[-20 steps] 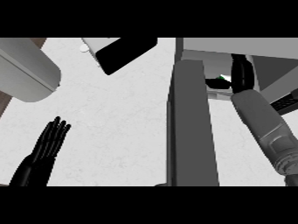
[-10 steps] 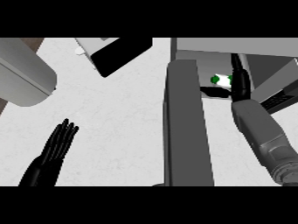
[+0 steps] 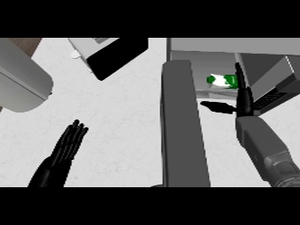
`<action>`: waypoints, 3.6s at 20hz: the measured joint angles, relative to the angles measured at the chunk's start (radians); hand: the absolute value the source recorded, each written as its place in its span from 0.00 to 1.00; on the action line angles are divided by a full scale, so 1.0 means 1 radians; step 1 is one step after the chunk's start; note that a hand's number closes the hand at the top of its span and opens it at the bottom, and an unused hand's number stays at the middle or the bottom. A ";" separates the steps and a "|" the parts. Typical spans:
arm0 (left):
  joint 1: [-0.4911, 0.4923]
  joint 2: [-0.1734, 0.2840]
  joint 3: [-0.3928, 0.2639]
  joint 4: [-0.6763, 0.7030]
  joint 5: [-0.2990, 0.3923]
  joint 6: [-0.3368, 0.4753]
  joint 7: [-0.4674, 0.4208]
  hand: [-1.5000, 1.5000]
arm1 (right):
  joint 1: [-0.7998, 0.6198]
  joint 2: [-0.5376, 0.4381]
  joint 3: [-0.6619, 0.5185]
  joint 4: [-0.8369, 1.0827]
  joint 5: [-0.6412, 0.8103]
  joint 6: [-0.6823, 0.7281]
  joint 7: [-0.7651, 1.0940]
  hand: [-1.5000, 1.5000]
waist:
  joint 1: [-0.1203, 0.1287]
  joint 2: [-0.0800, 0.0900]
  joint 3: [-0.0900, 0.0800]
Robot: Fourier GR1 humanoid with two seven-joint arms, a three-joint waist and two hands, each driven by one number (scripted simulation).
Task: Pick up the milk, place it into the microwave and close the microwave
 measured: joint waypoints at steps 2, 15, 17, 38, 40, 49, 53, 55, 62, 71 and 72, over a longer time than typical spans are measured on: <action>-0.015 0.000 0.004 0.020 -0.007 -0.002 -0.009 0.00 | 0.027 0.010 -0.007 -0.001 -0.009 0.033 -0.028 0.00 | -0.005 -0.002 0.000; -0.024 -0.024 -0.007 0.018 -0.020 -0.003 0.011 0.00 | 0.239 0.062 -0.016 -0.059 -0.063 0.308 -0.158 0.00 | -0.040 -0.018 -0.003; -0.018 -0.017 -0.007 0.022 0.000 -0.030 0.007 0.00 | 0.269 0.072 -0.020 -0.083 -0.080 0.360 -0.164 0.00 | -0.046 -0.021 -0.003; -0.198 -0.002 -0.225 0.228 -0.313 -0.063 0.084 1.00 | 0.763 0.061 0.086 -0.739 -0.218 0.649 -0.062 0.00 | -0.085 -0.029 -0.006; -0.226 -0.035 -0.254 0.287 -0.343 -0.057 0.076 1.00 | 0.830 0.058 0.098 -0.841 -0.238 0.665 -0.034 0.00 | -0.084 -0.028 -0.006; -0.392 -0.138 -0.441 0.514 -0.333 0.099 0.060 1.00 | 1.083 0.032 0.122 -1.284 -0.344 0.748 0.135 0.00 | -0.082 -0.023 -0.006; -0.505 -0.148 -0.572 0.616 -0.217 0.226 0.063 1.00 | 1.152 0.032 0.146 -1.422 -0.374 0.782 0.177 0.00 | -0.096 -0.020 -0.007; -0.569 -0.150 -0.627 0.661 -0.154 0.282 0.068 1.00 | 1.166 0.017 0.147 -1.465 -0.391 0.803 0.201 0.00 | -0.106 -0.018 -0.007; -0.738 -0.144 -0.767 0.719 0.008 0.453 0.123 1.00 | 1.185 -0.007 0.173 -1.591 -0.418 0.831 0.277 0.00 | -0.160 -0.007 -0.008; -0.844 -0.151 -0.742 0.706 0.192 0.606 0.068 0.00 | 1.161 -0.048 0.164 -1.670 -0.457 0.859 0.321 0.00 | -0.242 0.014 -0.014; -0.854 -0.151 -0.733 0.705 0.211 0.620 0.054 0.00 | 1.157 -0.052 0.163 -1.675 -0.460 0.861 0.323 0.00 | -0.251 0.017 -0.014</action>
